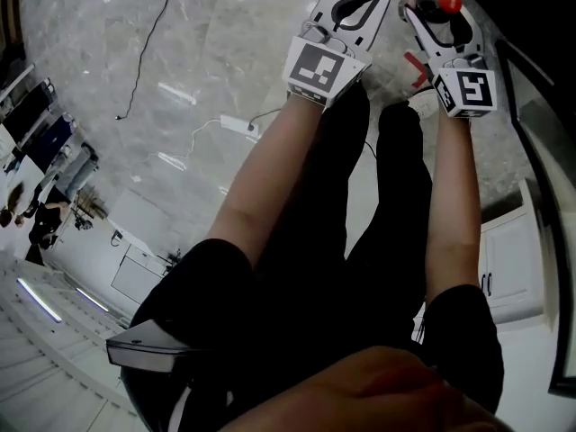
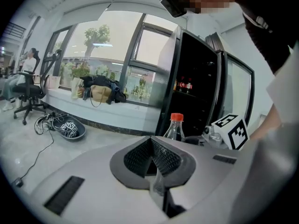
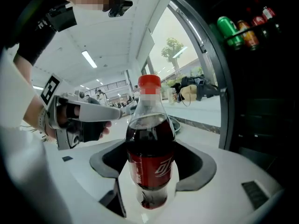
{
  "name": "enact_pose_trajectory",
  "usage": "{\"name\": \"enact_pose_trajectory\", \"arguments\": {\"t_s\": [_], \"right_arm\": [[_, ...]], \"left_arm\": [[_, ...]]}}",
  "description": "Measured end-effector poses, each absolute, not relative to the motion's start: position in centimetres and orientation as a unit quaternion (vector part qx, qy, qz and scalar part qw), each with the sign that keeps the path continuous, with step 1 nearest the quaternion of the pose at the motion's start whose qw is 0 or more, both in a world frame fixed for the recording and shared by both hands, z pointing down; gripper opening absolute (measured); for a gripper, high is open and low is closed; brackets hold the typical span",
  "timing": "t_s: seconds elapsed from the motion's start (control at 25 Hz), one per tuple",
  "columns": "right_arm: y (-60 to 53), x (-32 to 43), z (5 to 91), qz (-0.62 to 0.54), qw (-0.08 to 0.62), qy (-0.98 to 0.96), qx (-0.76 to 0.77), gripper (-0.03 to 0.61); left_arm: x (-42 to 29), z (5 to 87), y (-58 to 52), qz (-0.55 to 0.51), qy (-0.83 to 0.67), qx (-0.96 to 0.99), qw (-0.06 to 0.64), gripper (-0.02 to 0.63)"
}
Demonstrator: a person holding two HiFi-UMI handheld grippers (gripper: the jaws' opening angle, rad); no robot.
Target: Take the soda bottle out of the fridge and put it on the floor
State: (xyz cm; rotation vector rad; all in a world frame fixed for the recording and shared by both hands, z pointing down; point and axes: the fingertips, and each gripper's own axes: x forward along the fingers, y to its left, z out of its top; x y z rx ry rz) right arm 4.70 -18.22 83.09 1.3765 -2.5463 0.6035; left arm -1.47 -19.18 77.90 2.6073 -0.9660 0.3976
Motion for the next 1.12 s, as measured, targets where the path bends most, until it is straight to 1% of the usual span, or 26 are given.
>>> {"name": "enact_pose_trajectory", "arguments": {"t_s": [0.32, 0.6, 0.8, 1.12], "right_arm": [[-15.2, 1.7, 98.8, 0.256, 0.163, -0.843, 0.444, 0.313], [-14.7, 0.5, 109.3, 0.267, 0.219, -0.840, 0.418, 0.313], [-16.1, 0.7, 114.7, 0.261, 0.238, -0.835, 0.421, 0.313], [-14.6, -0.9, 119.0, 0.217, 0.314, -0.841, 0.383, 0.313]], "left_arm": [[-3.8, 90.1, -17.9, 0.165, -0.335, 0.905, 0.205, 0.003], [-4.1, 98.5, -17.6, 0.192, -0.319, 0.903, 0.215, 0.003], [-4.5, 101.5, -17.9, 0.203, -0.311, 0.904, 0.212, 0.003], [-6.1, 102.2, -17.0, 0.204, -0.311, 0.903, 0.215, 0.003]]}}
